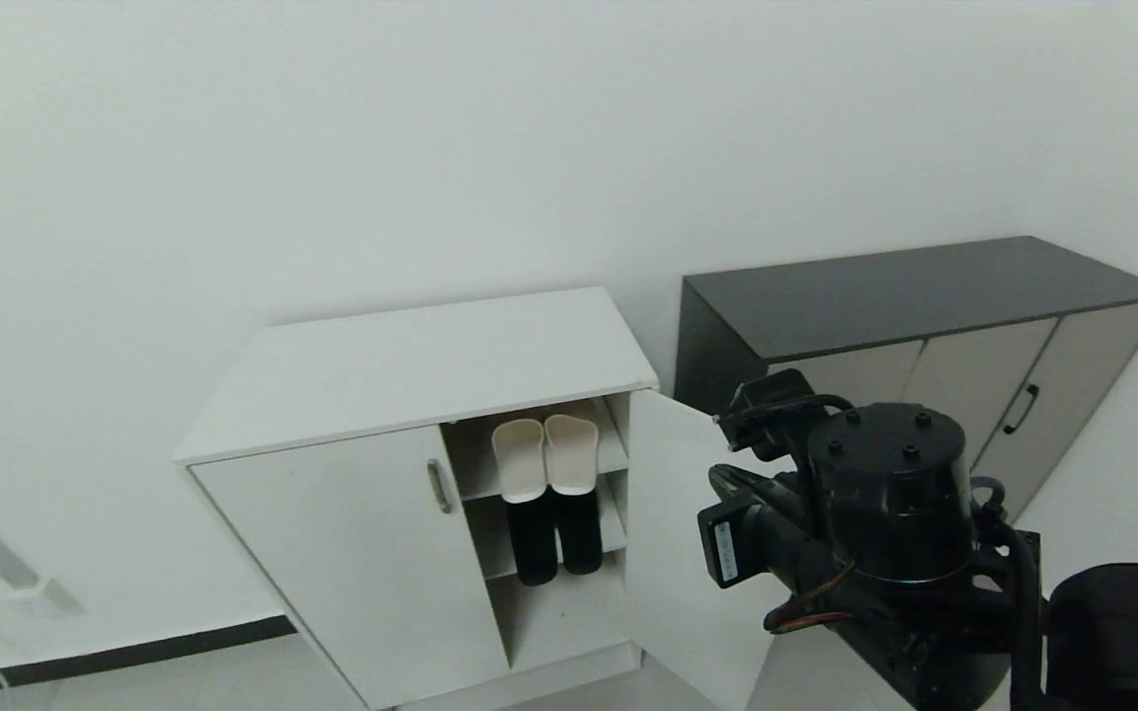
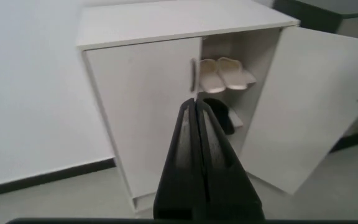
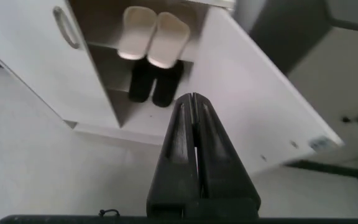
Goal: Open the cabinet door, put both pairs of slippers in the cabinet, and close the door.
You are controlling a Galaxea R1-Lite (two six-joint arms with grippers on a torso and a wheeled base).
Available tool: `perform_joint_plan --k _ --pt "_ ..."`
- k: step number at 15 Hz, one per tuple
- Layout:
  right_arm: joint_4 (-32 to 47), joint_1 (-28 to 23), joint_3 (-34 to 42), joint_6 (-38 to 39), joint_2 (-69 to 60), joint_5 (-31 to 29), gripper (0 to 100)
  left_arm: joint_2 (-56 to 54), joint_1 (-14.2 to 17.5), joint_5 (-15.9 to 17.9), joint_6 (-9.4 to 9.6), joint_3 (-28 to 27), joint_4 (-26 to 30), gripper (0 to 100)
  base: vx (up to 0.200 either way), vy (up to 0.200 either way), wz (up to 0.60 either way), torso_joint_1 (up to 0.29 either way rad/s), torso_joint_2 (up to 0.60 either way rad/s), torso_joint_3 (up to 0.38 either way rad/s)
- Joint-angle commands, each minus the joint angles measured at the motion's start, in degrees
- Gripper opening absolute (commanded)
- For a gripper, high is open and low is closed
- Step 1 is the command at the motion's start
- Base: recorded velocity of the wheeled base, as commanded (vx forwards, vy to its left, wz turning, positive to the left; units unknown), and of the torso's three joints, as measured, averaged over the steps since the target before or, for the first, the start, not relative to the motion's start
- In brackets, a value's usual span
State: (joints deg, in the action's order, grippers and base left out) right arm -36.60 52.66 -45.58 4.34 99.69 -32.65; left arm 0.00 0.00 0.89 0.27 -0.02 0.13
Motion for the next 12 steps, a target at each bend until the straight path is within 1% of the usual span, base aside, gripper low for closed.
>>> perform_joint_plan --k 1,6,9,10,12 --pt "-0.1 -0.3 0.1 -0.4 0.1 0.0 0 0.1 0.0 0.0 0.00 0.0 0.0 0 0.000 0.000 0.00 0.000 0.00 0.000" --pt "-0.1 -0.6 0.2 -0.6 0.1 0.0 0 0.0 0.0 0.0 -0.09 0.0 0.0 0 0.000 0.000 0.00 0.000 0.00 0.000" --pt "-0.1 -2.0 0.2 -0.6 -0.2 0.0 0 0.1 0.0 -0.1 -0.18 -0.1 0.0 0 -0.200 0.000 0.00 0.012 0.00 0.001" --pt "-0.8 -3.4 0.1 -0.6 -0.5 0.0 0 0.0 0.0 -0.1 -0.18 0.0 0.0 0 -0.200 0.000 0.00 0.002 0.01 0.002" --pt "-2.3 -4.4 0.2 -1.2 -0.1 0.0 0 0.0 0.0 -0.1 -0.18 0.0 0.0 0 0.000 0.000 0.00 0.000 0.00 0.000"
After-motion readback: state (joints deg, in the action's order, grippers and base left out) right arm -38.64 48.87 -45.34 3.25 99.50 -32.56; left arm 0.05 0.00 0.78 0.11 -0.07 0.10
